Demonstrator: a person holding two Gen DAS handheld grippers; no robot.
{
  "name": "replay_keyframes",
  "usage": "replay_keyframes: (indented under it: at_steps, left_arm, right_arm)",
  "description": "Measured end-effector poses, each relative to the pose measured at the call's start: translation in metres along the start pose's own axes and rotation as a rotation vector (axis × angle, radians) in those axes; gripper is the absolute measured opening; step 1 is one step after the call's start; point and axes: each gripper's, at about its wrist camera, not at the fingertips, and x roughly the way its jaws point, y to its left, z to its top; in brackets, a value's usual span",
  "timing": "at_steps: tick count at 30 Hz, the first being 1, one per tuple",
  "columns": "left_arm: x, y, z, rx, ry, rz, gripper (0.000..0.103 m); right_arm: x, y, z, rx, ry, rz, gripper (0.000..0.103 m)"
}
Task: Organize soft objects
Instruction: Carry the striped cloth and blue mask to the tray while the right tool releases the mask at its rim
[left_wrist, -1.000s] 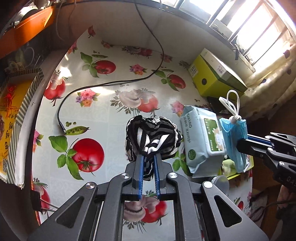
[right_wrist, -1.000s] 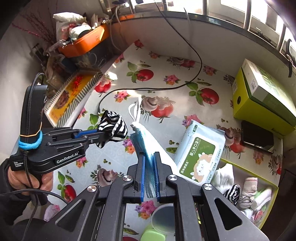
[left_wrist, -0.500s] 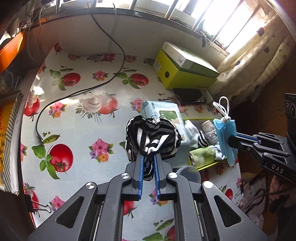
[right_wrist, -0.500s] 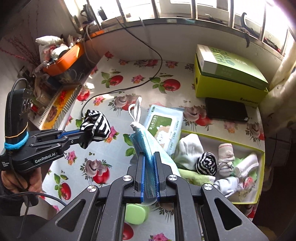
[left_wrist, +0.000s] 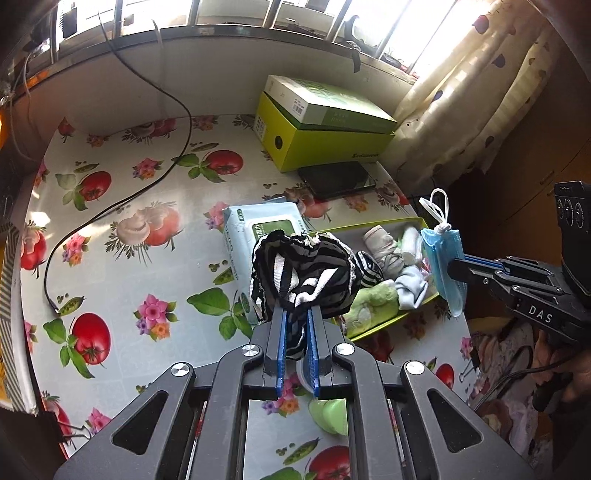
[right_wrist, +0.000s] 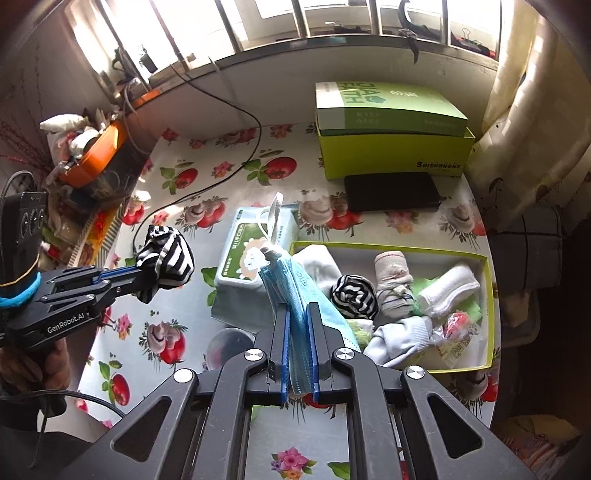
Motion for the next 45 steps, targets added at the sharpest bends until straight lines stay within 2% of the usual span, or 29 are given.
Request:
replay_keyframes:
  at_steps: [25,32,45]
  left_arm:
    - [0.044,-0.078,0.025,0.150,0.077,-0.055,0.010]
    - [0.054,-0.088,0.032,0.167,0.093,-0.060,0.010]
    - [0.075,-0.106,0.039,0.202,0.131,-0.057,0.010]
  right_arm:
    - [-0.008,-0.133,-0.021,0.270,-0.039,-0.146,0.008]
    - [0.011,-0.167,-0.029,0.346,-0.005,-0.171,0.008]
    - [0.071,-0.200,-0.037,0.404,0.091,-0.207,0.008]
